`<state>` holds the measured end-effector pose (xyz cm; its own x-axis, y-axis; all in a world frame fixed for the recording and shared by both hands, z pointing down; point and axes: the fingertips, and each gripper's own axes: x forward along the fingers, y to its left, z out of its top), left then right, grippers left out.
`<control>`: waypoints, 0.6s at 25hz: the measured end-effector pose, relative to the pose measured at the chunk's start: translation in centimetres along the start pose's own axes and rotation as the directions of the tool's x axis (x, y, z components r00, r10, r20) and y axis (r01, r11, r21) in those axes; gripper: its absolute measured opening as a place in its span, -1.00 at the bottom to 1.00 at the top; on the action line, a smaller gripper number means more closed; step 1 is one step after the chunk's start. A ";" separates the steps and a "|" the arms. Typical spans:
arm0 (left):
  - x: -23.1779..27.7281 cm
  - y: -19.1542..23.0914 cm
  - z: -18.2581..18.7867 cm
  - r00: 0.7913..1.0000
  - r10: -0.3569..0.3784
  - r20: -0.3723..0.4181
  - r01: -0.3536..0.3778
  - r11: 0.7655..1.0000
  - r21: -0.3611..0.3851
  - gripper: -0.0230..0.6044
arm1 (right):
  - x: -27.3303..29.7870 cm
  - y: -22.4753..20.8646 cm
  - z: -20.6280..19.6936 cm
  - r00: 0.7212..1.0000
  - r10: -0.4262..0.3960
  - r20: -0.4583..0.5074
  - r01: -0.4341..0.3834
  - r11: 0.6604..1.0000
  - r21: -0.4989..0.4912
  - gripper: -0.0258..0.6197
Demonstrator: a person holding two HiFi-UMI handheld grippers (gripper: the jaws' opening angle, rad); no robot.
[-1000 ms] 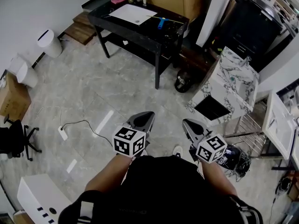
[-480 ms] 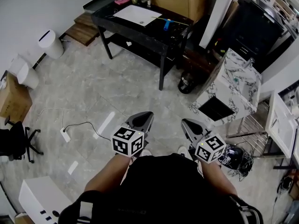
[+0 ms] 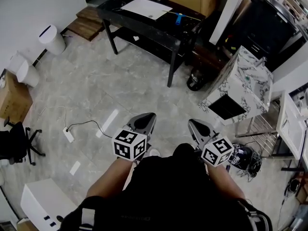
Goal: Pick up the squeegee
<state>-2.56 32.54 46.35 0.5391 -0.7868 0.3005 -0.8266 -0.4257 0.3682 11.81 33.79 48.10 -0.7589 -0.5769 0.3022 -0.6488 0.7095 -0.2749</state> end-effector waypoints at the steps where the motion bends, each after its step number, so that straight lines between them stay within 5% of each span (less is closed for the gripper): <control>1: -0.3 0.3 0.0 1.000 0.006 0.003 -0.006 1.000 -0.007 -0.87 | 0.2 0.1 -0.1 1.000 0.003 -0.004 -0.003 1.000 0.004 -0.90; 11: -0.8 3.4 -0.9 0.999 0.031 -0.015 -0.032 0.994 -0.105 -0.87 | 3.9 1.1 0.7 0.998 0.056 -0.027 -0.056 0.998 0.008 -0.90; 15: -0.2 4.0 -0.1 0.999 0.042 -0.014 -0.043 0.996 -0.077 -0.87 | 5.7 -0.2 1.0 0.997 0.063 -0.032 -0.062 0.997 0.036 -0.89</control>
<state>-6.00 31.06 47.86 0.5059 -0.7977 0.3282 -0.8342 -0.3556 0.4215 7.57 29.96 48.94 -0.7963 -0.5175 0.3132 -0.6020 0.7291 -0.3256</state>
